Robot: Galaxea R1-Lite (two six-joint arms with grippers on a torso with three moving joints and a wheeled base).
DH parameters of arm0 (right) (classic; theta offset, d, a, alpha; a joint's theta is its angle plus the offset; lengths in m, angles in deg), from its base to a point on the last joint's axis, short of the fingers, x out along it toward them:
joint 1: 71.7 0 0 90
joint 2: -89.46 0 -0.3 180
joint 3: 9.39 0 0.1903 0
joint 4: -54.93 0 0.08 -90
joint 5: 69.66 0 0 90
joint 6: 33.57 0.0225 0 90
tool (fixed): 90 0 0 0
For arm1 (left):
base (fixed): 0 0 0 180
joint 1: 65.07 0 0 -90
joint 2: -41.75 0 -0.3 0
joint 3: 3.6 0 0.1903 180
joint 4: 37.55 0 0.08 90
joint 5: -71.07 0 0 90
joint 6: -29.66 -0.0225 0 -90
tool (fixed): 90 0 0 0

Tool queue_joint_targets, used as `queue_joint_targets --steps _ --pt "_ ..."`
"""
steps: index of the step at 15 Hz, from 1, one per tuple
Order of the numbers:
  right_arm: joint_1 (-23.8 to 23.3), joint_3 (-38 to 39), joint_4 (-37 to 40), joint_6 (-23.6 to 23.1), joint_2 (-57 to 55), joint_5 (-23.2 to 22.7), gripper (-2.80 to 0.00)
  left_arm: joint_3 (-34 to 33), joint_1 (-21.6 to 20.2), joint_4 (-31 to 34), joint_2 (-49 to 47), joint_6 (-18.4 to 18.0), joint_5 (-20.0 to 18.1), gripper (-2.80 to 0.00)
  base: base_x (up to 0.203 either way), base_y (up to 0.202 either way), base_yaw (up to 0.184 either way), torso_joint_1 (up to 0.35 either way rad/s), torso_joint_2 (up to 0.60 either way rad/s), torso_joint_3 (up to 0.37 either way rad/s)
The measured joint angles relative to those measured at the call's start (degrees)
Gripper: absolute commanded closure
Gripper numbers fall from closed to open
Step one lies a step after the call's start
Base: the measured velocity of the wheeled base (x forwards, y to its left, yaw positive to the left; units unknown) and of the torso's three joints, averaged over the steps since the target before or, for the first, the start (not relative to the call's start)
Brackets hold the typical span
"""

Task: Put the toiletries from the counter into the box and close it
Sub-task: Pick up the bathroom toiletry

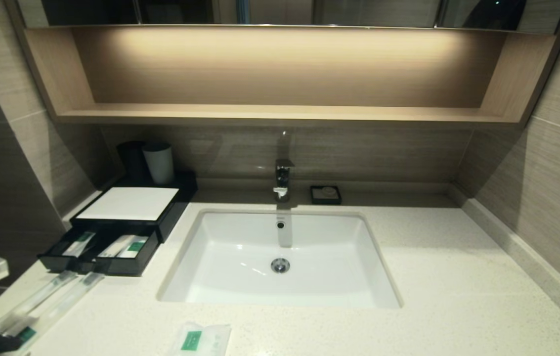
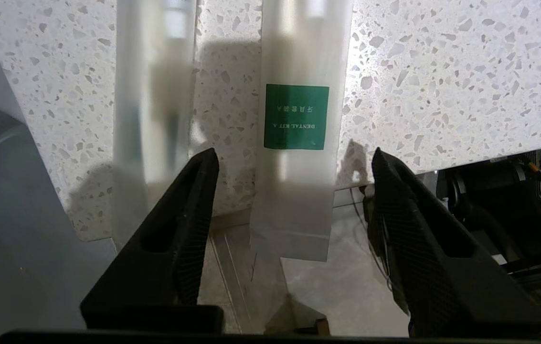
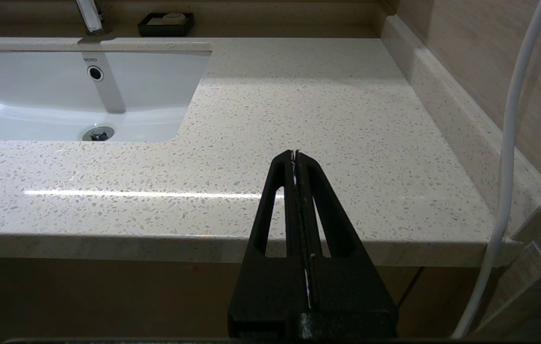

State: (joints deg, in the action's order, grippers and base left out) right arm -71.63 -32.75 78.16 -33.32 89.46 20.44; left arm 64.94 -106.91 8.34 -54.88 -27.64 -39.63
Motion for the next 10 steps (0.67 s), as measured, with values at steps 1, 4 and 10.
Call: queue_joint_targets --steps 1,4,10 --pt "0.0 0.0 -0.02 0.0 0.0 0.01 0.0 -0.11 0.0 0.06 -0.02 -0.09 0.01 -2.8 0.0 0.0 0.0 0.0 0.0 0.0" --pt "0.0 0.0 -0.02 0.0 0.0 0.0 0.0 -0.22 0.02 0.28 -0.13 -0.13 -0.07 -2.8 0.0 0.0 0.0 0.0 0.0 0.0" --pt "0.0 0.0 -0.02 0.0 0.0 -0.02 0.0 -1.15 1.44 0.3 -0.24 -0.12 -0.11 -2.8 0.0 0.0 0.0 0.0 0.0 0.0"
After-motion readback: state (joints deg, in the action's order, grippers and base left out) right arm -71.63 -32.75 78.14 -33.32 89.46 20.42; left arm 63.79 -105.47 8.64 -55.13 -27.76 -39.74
